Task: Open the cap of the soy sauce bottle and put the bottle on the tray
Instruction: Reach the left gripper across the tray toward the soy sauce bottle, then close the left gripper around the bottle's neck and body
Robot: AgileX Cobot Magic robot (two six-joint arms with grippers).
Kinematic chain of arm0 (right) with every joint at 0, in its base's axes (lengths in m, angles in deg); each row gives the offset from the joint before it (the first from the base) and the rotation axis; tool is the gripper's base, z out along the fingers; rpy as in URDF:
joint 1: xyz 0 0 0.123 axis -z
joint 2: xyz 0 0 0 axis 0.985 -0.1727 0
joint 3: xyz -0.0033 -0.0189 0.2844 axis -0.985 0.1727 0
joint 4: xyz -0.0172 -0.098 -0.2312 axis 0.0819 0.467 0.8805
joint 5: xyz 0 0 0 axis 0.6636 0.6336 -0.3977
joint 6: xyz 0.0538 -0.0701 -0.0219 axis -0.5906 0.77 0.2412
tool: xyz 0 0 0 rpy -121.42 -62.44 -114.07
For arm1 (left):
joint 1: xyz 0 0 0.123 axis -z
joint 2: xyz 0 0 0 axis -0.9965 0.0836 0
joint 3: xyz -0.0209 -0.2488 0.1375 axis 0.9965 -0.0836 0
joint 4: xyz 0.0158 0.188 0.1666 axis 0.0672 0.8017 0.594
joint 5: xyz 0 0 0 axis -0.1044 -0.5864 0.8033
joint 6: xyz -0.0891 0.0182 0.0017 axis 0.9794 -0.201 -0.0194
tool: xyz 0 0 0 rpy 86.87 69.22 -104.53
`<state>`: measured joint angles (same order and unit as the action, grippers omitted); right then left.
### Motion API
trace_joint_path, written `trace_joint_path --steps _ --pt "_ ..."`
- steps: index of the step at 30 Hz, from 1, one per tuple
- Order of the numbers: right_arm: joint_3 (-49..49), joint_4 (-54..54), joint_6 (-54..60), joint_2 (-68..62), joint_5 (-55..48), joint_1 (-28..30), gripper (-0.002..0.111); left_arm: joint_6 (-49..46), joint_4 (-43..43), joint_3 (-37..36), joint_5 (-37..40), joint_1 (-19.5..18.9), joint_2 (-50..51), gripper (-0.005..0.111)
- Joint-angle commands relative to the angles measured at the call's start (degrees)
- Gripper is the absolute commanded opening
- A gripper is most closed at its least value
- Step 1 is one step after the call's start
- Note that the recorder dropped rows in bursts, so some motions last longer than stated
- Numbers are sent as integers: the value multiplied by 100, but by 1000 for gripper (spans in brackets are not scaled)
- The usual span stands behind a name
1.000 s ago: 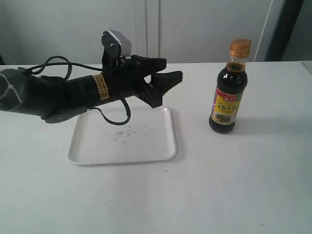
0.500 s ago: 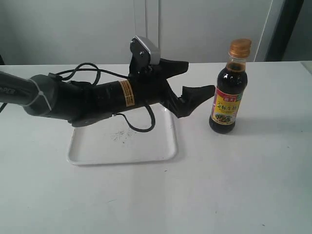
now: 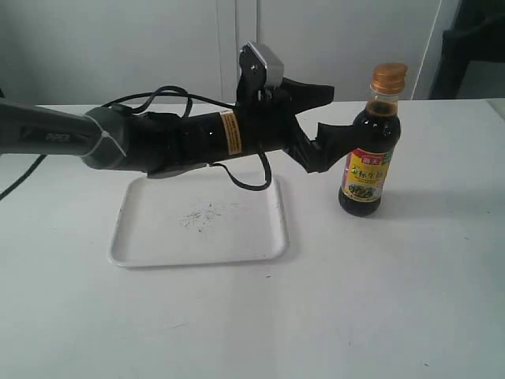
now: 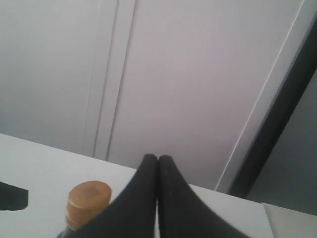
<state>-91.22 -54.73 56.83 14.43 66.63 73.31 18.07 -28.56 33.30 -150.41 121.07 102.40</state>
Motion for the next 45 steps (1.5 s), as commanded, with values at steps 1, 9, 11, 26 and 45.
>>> trace_joint_path --steps 1,9,11,26,45 --pt "-226 -13 217 -157 -285 357 0 153 51 346 -151 15 226 105" --pt "-238 8 261 -561 -569 796 0 496 51 1038 -242 20 639 105" --pt "-238 8 319 -679 -604 796 0 563 51 1153 -257 20 697 105" --pt "-238 52 1668 -1397 -569 796 0 1069 80 2562 315 277 1534 105" --pt "-238 129 1729 -1585 -416 786 0 1088 -40 3302 958 548 2266 105"
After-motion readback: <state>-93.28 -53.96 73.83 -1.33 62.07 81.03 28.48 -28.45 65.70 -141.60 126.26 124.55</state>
